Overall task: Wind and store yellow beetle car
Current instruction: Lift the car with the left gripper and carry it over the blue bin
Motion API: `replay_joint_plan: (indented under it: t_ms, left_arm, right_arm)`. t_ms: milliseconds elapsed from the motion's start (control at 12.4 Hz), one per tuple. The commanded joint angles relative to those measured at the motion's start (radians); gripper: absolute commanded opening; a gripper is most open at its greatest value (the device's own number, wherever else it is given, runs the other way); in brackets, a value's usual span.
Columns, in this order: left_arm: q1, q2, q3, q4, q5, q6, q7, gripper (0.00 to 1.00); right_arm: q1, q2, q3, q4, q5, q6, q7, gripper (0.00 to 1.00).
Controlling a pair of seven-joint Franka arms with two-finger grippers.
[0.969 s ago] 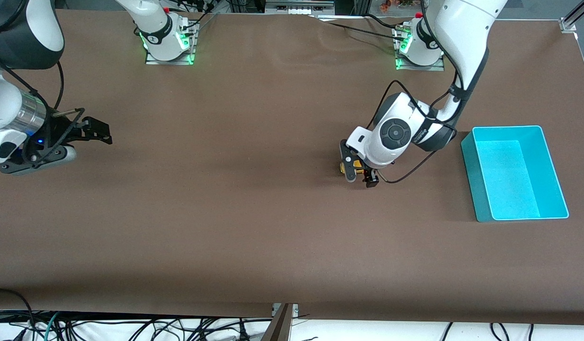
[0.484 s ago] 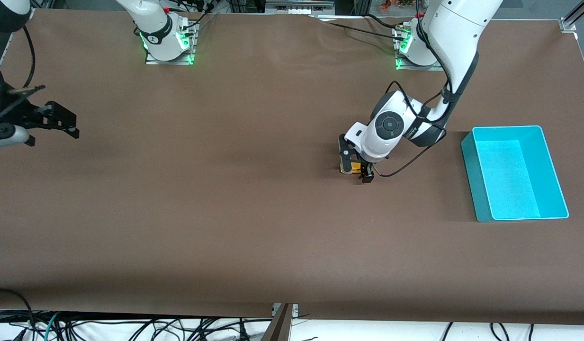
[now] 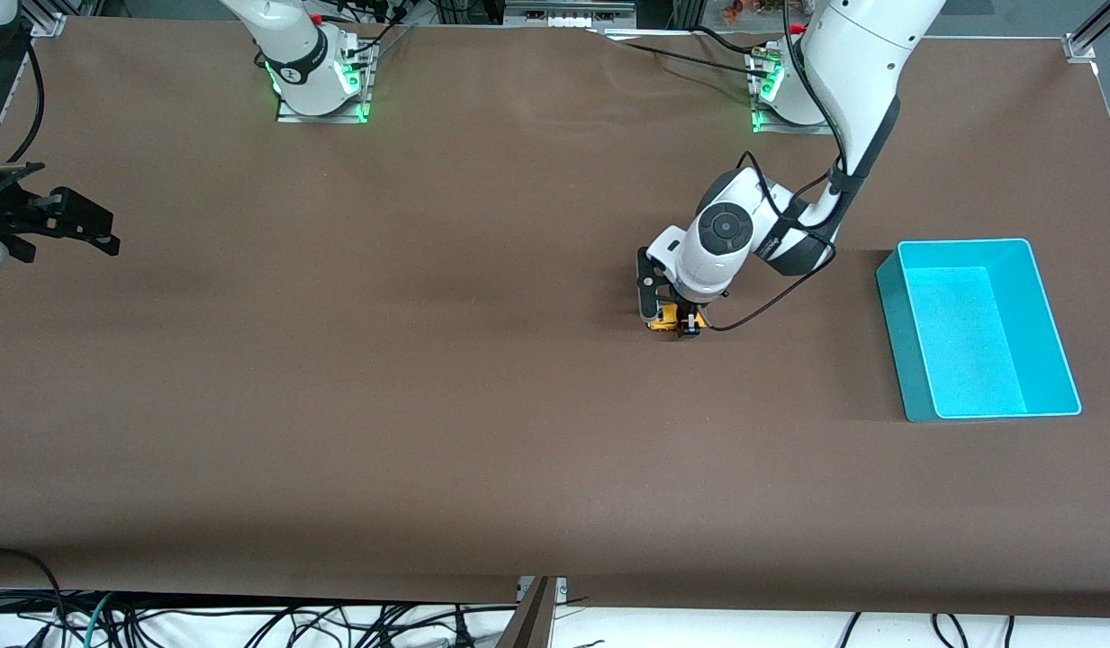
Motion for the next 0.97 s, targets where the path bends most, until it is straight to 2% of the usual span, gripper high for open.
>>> replay_joint_plan:
  t_ms: [0,161,484,726,888]
  left_arm:
    - [0.001,-0.019,0.005,0.0,0.029,-0.005,-0.02,0.23]
    - [0.027,-0.076,0.008,0.007,0.029,-0.077,-0.009,0.17]
    - [0.142,-0.175,0.005,0.132,-0.021,-0.46,0.035,0.17]
    - [0.323,-0.183,0.007,0.258,-0.024,-0.68,0.183,0.17]
    - [0.456,-0.183,0.008,0.295,-0.024,-0.72,0.314,0.17]
  right_arm:
    - [0.009,-0.019,-0.002,-0.009,-0.014,-0.025,0.041,1.0]
    - [0.009,-0.015,-0.039,-0.017,-0.006,-0.025,0.036,1.0]
    - [0.009,-0.001,-0.036,-0.014,-0.014,-0.024,0.045,1.0]
    - [0.008,0.001,-0.038,-0.014,-0.009,-0.022,0.05,1.0]
    - [0.008,0.002,-0.038,-0.014,-0.009,-0.024,0.05,1.0]
